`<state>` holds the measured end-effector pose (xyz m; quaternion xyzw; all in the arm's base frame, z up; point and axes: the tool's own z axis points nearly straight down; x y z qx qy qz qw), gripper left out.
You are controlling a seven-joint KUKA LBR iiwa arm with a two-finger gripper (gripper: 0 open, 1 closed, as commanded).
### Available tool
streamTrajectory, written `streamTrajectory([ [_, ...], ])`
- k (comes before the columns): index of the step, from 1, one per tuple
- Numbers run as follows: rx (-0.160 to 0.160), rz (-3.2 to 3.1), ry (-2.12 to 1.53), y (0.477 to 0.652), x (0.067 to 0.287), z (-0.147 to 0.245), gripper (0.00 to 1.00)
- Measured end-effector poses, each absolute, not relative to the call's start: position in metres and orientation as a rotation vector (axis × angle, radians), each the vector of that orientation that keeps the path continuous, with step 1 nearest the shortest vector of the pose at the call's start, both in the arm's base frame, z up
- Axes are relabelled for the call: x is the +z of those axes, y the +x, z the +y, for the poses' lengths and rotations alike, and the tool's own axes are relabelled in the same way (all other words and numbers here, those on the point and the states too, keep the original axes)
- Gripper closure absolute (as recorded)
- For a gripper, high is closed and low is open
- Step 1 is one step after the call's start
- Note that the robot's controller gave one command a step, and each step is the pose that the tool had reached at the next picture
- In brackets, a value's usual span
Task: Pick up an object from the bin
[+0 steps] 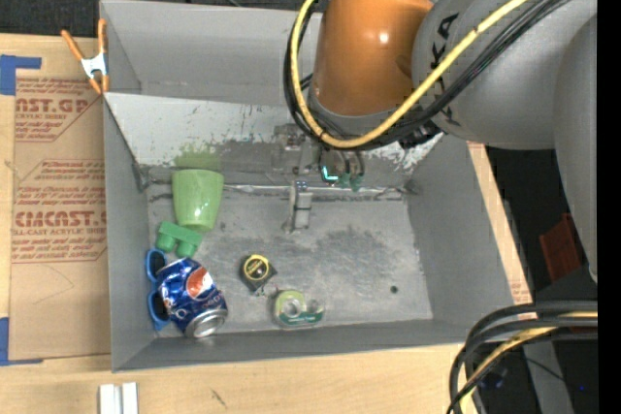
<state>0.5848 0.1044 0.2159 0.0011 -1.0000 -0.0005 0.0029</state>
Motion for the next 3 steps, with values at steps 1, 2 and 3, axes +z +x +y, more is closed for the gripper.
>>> streamTrajectory([
  [1, -0.003, -3.066, 0.659, 0.530, 0.143, 0.132, 0.00],
  [2, -0.003, -3.070, 0.661, 0.517, 0.128, 0.141, 0.00],
  [3, -0.001, -3.055, 0.735, 0.522, 0.121, 0.129, 0.00],
])
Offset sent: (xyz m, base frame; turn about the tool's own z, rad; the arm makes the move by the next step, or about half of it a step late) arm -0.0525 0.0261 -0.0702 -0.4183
